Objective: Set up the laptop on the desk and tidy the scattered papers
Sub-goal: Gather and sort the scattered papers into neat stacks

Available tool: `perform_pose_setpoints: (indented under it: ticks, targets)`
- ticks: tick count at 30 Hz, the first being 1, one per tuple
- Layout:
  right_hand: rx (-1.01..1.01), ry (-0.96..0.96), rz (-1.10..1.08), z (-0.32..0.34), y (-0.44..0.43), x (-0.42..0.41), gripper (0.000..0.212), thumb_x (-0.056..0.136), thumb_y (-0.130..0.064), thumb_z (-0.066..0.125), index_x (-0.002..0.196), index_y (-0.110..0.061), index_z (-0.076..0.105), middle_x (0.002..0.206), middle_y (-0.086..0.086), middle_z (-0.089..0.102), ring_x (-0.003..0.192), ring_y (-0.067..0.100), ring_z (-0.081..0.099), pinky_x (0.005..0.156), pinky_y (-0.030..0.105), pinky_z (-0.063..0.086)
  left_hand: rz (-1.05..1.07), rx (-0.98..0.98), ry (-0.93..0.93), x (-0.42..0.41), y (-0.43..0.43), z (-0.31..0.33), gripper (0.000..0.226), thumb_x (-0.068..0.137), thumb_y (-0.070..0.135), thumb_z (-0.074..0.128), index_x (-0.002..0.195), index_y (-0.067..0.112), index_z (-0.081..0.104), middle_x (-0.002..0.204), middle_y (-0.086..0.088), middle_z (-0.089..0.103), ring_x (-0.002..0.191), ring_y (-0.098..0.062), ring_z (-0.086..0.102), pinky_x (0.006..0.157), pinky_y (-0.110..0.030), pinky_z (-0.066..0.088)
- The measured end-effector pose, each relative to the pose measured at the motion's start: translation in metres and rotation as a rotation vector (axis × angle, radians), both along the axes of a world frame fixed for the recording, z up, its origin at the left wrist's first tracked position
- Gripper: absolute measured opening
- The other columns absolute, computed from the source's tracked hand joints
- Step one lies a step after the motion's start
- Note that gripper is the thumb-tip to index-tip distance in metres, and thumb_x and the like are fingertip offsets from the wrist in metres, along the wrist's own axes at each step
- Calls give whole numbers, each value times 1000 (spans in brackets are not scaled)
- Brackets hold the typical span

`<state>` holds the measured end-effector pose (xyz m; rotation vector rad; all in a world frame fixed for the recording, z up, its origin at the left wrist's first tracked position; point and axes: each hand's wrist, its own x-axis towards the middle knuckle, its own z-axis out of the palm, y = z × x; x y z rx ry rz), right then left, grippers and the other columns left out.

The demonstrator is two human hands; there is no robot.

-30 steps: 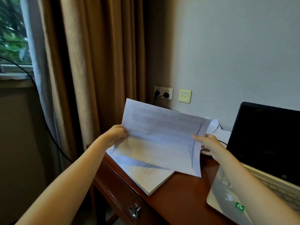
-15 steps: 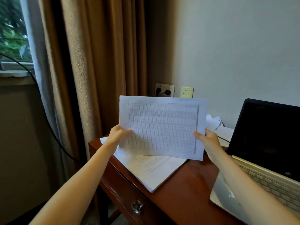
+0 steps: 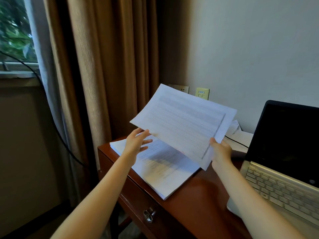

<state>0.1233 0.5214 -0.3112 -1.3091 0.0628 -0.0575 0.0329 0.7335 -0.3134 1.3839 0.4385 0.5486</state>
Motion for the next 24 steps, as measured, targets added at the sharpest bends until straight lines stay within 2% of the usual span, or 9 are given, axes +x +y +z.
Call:
perform_pose_setpoints:
  ticks: [4, 9, 10, 12, 14, 16, 19, 21, 24]
  targets:
    - [62, 62, 6, -7, 13, -10, 29, 95, -2, 49, 123, 2, 55, 115, 18, 59, 93, 20, 50, 82, 29, 41, 39, 77, -10, 7, -15, -1, 43, 96, 19, 51, 138, 13, 41, 114, -5, 59, 78, -14, 64, 69, -24, 52]
    - [88, 85, 111, -24, 18, -21, 25, 92, 2, 51, 115, -3, 59, 95, 5, 61, 94, 23, 54, 78, 33, 46, 181, 46, -34, -1, -10, -6, 41, 94, 6, 53, 134, 12, 48, 106, -6, 60, 72, -12, 64, 59, -17, 54]
    - [66, 70, 130, -27, 17, -21, 22, 91, 2, 52, 110, -5, 60, 89, 3, 61, 92, 24, 55, 78, 35, 46, 206, 31, -33, -4, -7, -7, 41, 93, 4, 53, 133, 12, 50, 104, -6, 61, 71, -12, 64, 60, -18, 54]
    - [12, 41, 149, -29, 14, -21, 19, 90, 4, 50, 102, -10, 56, 81, 1, 58, 81, 22, 56, 70, 33, 48, 245, 3, -27, -9, -2, -10, 41, 92, 3, 54, 132, 11, 51, 103, -6, 62, 71, -12, 63, 64, -20, 54]
    - [-18, 19, 155, -29, 10, -19, 22, 89, 7, 47, 102, -9, 54, 80, -1, 57, 71, 16, 55, 58, 28, 50, 275, -3, -6, -14, 4, -13, 41, 92, 3, 55, 132, 10, 52, 106, -9, 63, 73, -13, 63, 69, -22, 54]
    - [-59, 13, 163, -30, 8, -17, 28, 87, 9, 48, 109, -7, 54, 86, 2, 61, 71, 15, 57, 50, 26, 52, 299, 2, 27, -19, 8, -18, 42, 90, 4, 58, 132, 9, 52, 103, -10, 63, 75, -16, 64, 75, -25, 54]
    - [-139, 5, 156, -37, 10, -15, 37, 84, 4, 52, 119, -7, 52, 102, 7, 64, 80, 20, 62, 58, 31, 53, 335, 42, 66, -23, 12, -24, 39, 89, 5, 60, 129, 7, 55, 105, -9, 63, 71, -13, 63, 70, -24, 53]
    - [-221, -21, 153, -40, 11, -16, 36, 83, 0, 54, 118, -10, 52, 101, 7, 65, 84, 23, 65, 61, 34, 54, 362, 77, 88, -24, 13, -29, 35, 90, 6, 59, 125, 7, 58, 103, -7, 61, 67, -10, 61, 65, -22, 53]
    - [-302, -9, 129, -39, 10, -19, 28, 85, 0, 53, 112, -8, 49, 78, 4, 60, 57, 18, 61, 63, 40, 58, 379, 102, 150, -27, 17, -38, 35, 91, 6, 57, 125, 9, 58, 112, -9, 65, 71, -15, 64, 70, -27, 56]
